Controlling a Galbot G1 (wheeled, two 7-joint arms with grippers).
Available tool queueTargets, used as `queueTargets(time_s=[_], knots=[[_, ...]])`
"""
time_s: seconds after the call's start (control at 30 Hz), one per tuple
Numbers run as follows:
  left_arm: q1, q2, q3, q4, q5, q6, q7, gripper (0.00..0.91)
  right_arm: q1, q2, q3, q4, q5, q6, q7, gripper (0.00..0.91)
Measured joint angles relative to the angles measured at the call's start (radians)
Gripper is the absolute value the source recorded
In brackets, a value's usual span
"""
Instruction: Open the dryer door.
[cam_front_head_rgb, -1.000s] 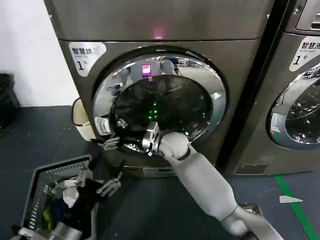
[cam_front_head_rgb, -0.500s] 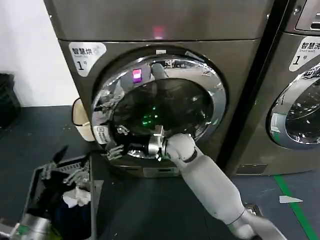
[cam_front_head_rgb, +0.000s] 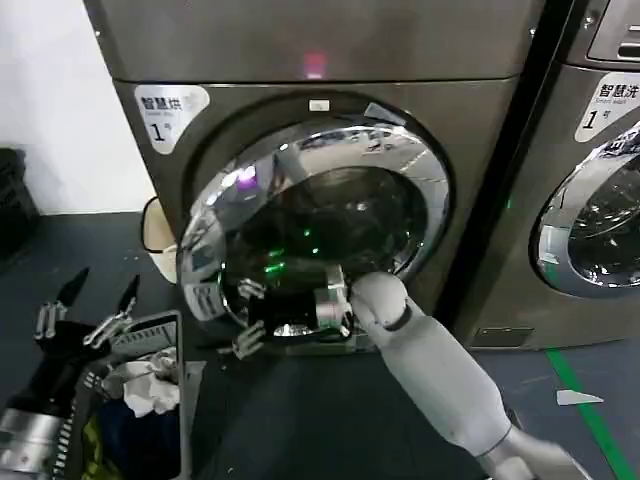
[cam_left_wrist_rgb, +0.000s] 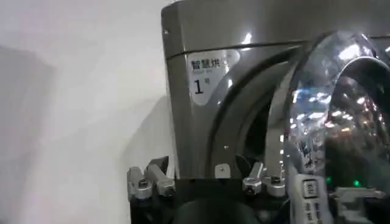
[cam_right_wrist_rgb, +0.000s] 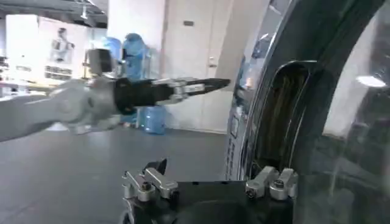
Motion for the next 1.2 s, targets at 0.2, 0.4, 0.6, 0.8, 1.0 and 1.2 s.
queueTargets(time_s=[0.2,0.4,0.6,0.8,1.0,1.2], knots=[[-0.016,0.047,0.015,0.02,-0.015,0.005,-0.008,0.907,-0.019,-0.036,0.008,0.023,0.02,0.004,-0.098,0.907],[-0.038,0.082,0.037,0.033,-0.038,0.019,-0.021,0.907,-0.056,-0.076,0.013,0.052,0.017,0.017,-0.164,0.907],[-0.049,0.123,0.062,0.029,-0.064,0.039,-0.032,0.907,-0.099,-0.115,0.033,0.084,0.011,0.021,-0.214,0.907],[-0.073,0.172,0.099,0.046,-0.085,0.052,-0.016,0.907,-0.169,-0.159,0.075,0.126,0.01,0.028,-0.25,0.907],[-0.097,0.22,0.158,0.068,-0.123,0.091,0.018,0.907,-0.248,-0.207,0.138,0.164,-0.01,0.029,-0.305,0.907],[-0.132,0.279,0.213,0.075,-0.22,0.192,0.037,0.907,-0.323,-0.248,0.232,0.196,0.018,0.036,-0.301,0.907]])
